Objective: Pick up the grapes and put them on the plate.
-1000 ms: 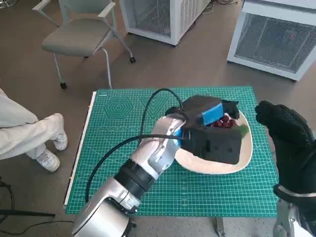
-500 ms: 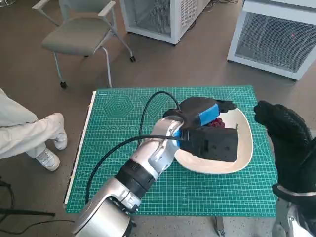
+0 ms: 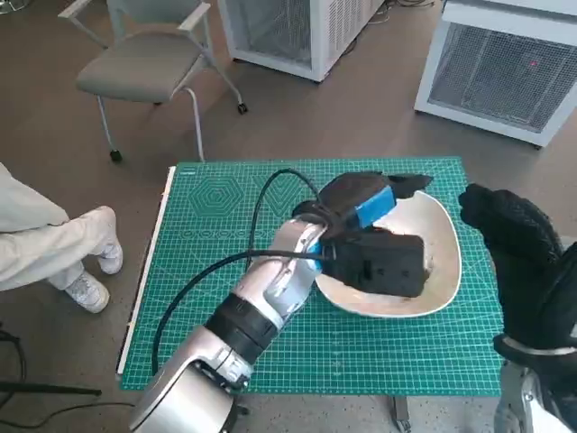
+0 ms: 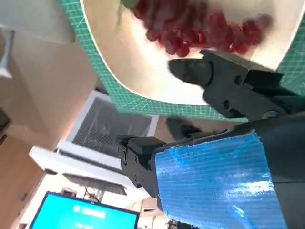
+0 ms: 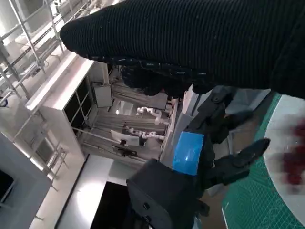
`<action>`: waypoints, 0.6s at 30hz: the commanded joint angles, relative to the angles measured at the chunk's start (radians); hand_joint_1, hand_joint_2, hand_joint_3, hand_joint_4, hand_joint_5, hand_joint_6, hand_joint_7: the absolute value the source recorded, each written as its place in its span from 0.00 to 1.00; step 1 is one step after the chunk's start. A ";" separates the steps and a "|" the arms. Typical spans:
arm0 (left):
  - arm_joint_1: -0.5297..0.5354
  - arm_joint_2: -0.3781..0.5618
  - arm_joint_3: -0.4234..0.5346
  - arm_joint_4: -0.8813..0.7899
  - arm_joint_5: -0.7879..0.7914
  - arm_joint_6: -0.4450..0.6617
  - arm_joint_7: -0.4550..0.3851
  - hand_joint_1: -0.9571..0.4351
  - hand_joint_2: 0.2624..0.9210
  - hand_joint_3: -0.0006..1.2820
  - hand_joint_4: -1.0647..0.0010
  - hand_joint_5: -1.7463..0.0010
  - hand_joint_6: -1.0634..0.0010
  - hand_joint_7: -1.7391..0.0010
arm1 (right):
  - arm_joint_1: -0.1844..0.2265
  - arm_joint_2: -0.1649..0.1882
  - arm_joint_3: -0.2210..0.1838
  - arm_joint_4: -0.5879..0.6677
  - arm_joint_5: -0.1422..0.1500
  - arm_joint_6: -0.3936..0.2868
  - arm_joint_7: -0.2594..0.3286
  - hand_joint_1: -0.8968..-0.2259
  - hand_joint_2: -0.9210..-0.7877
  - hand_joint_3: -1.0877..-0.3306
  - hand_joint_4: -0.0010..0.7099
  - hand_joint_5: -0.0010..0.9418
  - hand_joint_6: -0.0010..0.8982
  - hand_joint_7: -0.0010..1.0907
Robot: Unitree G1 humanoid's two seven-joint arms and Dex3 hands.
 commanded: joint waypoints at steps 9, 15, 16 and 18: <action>0.048 0.053 0.140 -0.040 -0.200 -0.105 -0.122 0.33 1.00 0.05 0.72 1.00 0.66 1.00 | 0.004 0.001 0.006 0.018 0.014 0.016 0.016 0.58 0.00 0.68 0.47 0.42 0.20 0.80; 0.069 0.072 0.214 -0.044 -0.309 -0.122 -0.210 0.32 1.00 0.06 0.71 0.99 0.65 1.00 | -0.001 0.004 0.013 0.019 0.011 0.020 0.014 0.58 0.00 0.68 0.47 0.42 0.20 0.80; 0.075 0.077 0.223 -0.049 -0.322 -0.123 -0.220 0.32 1.00 0.06 0.71 0.99 0.65 1.00 | -0.002 0.005 0.014 0.018 0.010 0.021 0.014 0.58 0.00 0.68 0.47 0.42 0.20 0.80; 0.090 0.088 0.244 -0.066 -0.350 -0.125 -0.236 0.32 1.00 0.06 0.70 0.99 0.65 0.99 | -0.003 0.005 0.016 0.016 0.010 0.024 0.012 0.58 0.00 0.68 0.47 0.42 0.20 0.80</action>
